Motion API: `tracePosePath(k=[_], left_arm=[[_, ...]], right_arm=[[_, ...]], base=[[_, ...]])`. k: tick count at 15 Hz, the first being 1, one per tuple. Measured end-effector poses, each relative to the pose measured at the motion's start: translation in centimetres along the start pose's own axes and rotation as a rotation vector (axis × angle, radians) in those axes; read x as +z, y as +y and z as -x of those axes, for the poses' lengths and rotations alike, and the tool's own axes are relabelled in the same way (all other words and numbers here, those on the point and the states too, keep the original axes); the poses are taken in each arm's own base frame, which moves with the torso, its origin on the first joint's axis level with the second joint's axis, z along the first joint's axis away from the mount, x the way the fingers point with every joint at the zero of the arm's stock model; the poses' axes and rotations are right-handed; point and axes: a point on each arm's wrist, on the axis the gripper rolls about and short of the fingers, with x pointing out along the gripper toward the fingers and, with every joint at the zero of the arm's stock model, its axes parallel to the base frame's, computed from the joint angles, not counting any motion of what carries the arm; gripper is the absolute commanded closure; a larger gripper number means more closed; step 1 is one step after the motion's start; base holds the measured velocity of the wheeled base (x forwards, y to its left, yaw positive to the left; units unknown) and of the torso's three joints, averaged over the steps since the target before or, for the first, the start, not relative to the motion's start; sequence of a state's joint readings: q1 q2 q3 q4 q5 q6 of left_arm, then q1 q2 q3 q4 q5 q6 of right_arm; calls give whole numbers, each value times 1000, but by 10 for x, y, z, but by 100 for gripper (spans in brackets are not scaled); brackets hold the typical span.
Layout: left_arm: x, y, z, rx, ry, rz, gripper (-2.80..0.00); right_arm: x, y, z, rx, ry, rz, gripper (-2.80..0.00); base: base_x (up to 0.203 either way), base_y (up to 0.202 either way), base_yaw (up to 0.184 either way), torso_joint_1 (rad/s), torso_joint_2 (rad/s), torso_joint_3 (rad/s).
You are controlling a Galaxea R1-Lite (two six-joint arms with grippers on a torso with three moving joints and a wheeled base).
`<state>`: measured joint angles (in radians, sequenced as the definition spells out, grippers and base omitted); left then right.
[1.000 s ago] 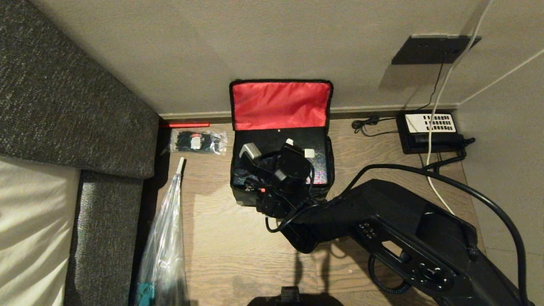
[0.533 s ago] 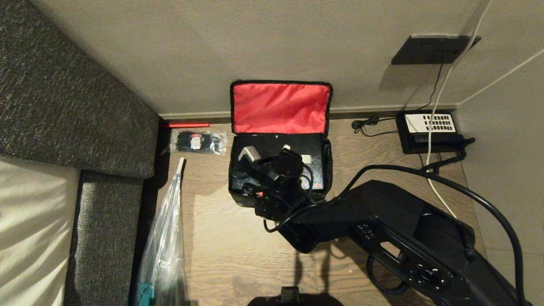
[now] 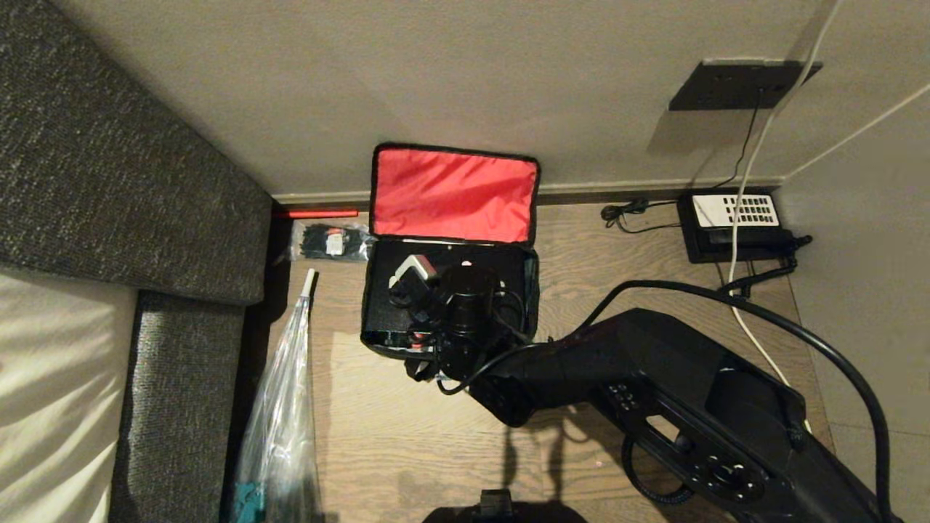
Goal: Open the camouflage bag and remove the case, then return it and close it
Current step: Lift the black box
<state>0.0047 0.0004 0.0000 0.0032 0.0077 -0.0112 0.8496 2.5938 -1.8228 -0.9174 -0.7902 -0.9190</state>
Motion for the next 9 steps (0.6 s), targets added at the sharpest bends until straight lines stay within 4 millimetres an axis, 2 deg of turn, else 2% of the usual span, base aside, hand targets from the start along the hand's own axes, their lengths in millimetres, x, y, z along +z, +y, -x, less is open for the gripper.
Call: tracePosePath(k=[4,9], left_arm=[[0,0,0,0,0,0,0],[0,0,0,-1,0,0,0]], right_arm=[[10,-5,6,7,-10,-35,0],[31,-24,18,23,-32,-57,0]], base=[[0,0,0,0,0,0],[0,0,0,0,0,0]])
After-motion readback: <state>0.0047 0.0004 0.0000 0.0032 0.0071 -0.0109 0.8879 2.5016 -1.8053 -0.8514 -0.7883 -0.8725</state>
